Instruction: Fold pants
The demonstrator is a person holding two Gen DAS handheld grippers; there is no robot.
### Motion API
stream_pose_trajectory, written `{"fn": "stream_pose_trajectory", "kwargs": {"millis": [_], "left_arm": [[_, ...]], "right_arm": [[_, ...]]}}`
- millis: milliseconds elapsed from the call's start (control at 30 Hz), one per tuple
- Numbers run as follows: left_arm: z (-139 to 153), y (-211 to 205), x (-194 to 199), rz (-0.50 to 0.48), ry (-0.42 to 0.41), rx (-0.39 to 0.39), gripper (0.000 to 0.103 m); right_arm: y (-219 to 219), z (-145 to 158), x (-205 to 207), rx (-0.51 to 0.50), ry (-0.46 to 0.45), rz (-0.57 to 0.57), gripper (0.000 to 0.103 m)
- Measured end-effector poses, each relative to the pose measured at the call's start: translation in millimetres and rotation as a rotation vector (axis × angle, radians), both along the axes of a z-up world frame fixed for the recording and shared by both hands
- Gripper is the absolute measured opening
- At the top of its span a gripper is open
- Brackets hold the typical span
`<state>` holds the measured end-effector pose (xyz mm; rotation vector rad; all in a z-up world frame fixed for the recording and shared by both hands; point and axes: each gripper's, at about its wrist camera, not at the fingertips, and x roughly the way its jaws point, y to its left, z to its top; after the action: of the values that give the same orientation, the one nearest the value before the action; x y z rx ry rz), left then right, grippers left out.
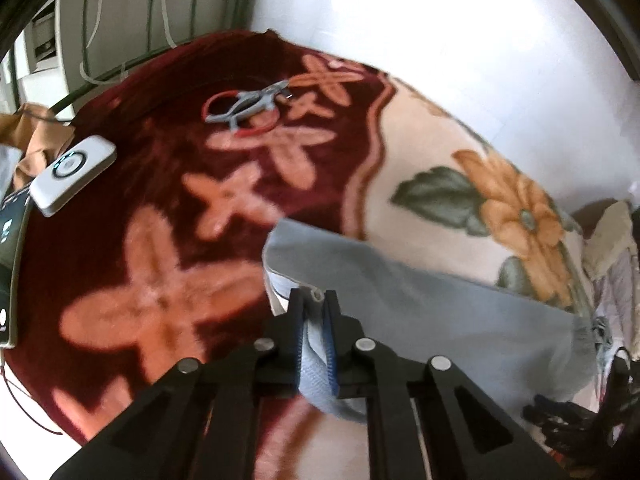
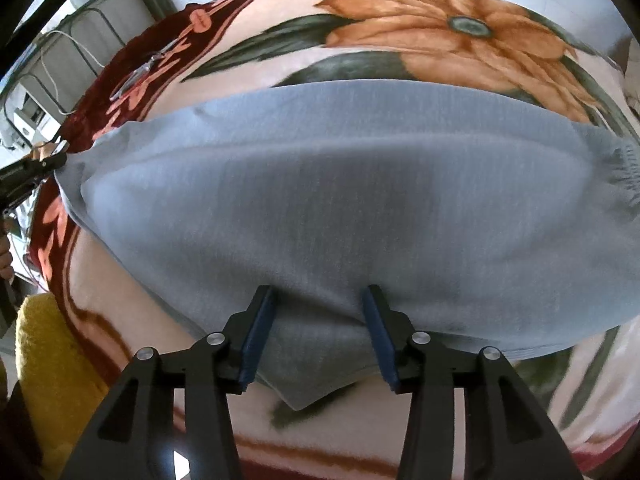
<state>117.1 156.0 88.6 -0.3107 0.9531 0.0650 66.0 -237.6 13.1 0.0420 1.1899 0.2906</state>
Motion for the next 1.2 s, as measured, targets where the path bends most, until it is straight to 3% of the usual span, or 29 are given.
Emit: {"fn": "stream_pose_trajectory", "kwargs": {"millis": [167,267,467,633,733,867,1033,1200], "left_arm": [[16,-30,7,-0.089,-0.019,-0.001,0.007],[17,-50,11,-0.146,-0.021,-0.046,0.006],[4,-99,13,-0.258,0.012,-0.075,0.005],[-8,-114,14,-0.318,0.059,-0.058,0.005],[-6,-106,9,-0.299,0.052,-0.021,0.007],[4,-68,0,-0.224,0.045,0.041,0.031],[8,-14,-13,-0.127,0.062,0.105,0.039],[3,16,-22,-0.068,0.084,0.081,0.039]], "right_arm": [[4,-1,-3,0.011,-0.024,0.007,0.057],[6,-2,-4,0.011,-0.033,0.010,0.059],[3,-1,-3,0.031,-0.034,0.001,0.060],[4,0,-3,0.024,-0.027,-0.004,0.060],[6,0,-2,0.011,-0.023,-0.003,0.060],[8,5,-2,0.001,-0.013,-0.018,0.060],[17,19,-5,0.050,-0.010,-0.020,0.060],[45,38,-21,0.060,-0.059,0.052,0.060]]}}
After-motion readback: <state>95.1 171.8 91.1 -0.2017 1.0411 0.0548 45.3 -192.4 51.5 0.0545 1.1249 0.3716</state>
